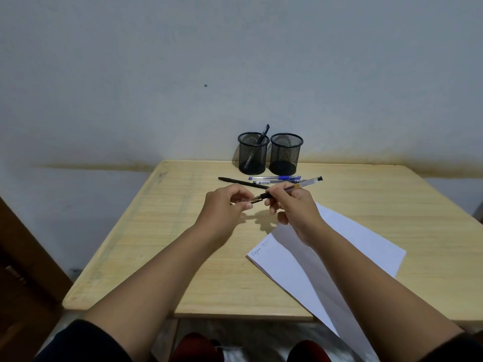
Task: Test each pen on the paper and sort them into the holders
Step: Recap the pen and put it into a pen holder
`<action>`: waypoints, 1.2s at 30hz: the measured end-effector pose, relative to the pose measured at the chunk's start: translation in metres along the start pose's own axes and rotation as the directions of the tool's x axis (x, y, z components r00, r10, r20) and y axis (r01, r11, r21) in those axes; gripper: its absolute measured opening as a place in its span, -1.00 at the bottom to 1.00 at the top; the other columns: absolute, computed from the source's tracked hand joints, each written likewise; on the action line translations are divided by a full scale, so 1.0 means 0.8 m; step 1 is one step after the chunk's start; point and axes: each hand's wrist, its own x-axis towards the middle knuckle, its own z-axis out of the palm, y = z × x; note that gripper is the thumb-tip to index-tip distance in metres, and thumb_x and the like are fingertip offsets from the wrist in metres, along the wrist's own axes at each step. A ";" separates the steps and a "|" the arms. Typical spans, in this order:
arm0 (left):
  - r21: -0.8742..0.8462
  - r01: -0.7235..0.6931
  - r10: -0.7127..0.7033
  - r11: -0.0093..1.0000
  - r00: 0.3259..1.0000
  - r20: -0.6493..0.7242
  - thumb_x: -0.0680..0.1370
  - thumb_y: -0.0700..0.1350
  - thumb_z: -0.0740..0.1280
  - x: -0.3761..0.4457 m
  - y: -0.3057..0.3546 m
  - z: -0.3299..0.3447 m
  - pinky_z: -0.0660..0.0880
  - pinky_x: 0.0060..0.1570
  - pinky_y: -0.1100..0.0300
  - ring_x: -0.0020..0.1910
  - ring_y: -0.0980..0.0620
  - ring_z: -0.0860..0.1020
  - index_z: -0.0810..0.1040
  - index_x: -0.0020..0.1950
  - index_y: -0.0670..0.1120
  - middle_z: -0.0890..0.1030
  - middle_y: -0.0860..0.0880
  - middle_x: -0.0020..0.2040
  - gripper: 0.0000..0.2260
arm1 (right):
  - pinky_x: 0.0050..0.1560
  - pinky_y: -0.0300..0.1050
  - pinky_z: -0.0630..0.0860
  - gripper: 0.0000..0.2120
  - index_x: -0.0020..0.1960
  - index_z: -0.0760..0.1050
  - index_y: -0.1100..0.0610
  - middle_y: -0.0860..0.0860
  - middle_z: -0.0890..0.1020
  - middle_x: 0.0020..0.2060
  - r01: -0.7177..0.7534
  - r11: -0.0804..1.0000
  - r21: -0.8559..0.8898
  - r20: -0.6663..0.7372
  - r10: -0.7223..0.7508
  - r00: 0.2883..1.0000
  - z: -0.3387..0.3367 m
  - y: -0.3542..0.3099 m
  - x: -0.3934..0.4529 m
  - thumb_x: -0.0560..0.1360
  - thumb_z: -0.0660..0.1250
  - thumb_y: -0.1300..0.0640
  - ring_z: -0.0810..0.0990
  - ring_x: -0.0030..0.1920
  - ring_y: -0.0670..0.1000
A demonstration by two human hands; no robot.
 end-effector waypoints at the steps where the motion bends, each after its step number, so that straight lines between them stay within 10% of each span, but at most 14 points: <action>1: 0.013 -0.011 0.011 1.000 1.000 0.005 0.46 -0.23 0.40 -0.001 0.002 0.000 0.42 -0.38 0.48 -0.20 0.21 0.52 0.60 -0.15 0.05 0.60 0.11 -0.20 -0.84 | -0.52 -0.30 0.29 -0.80 -0.04 0.55 0.30 0.05 0.56 -0.35 0.011 1.000 -0.021 0.001 -0.011 1.000 0.000 0.000 -0.001 0.55 0.25 0.16 0.45 -0.43 -0.09; 18: -0.086 -0.027 0.019 0.996 0.996 -0.089 0.45 -0.28 0.41 -0.027 0.019 0.010 0.37 -0.34 0.62 -0.32 0.34 0.54 0.65 -0.09 -0.09 0.60 0.14 -0.26 -0.89 | -0.48 -0.32 0.34 -0.78 0.01 0.52 0.29 0.04 0.48 -0.38 0.117 0.986 -0.119 0.020 -0.115 0.993 0.000 -0.001 -0.020 0.57 0.23 0.13 0.39 -0.45 -0.13; 25: -0.057 -0.034 0.035 0.998 0.999 0.022 0.45 -0.12 0.44 -0.017 0.029 -0.008 0.51 -0.06 0.37 -0.07 0.22 0.60 0.54 0.19 0.06 0.67 0.08 -0.03 -0.67 | -0.25 -0.17 0.48 -0.75 0.11 0.44 0.27 0.06 0.63 -0.12 0.057 0.998 -0.020 0.034 -0.056 0.998 0.005 -0.015 -0.010 0.61 0.11 0.12 0.62 -0.10 0.02; 36: 0.167 -0.280 0.281 0.946 0.960 0.016 0.54 -0.21 0.28 0.010 0.073 -0.033 0.36 -0.01 0.47 0.07 0.14 0.51 0.46 0.33 0.06 0.51 0.04 0.15 -0.63 | -0.45 -0.18 0.48 -0.75 0.09 0.38 0.21 0.08 0.39 -0.39 0.125 0.891 -0.436 0.376 0.054 0.925 0.007 -0.050 -0.023 0.63 0.08 0.03 0.47 -0.47 0.08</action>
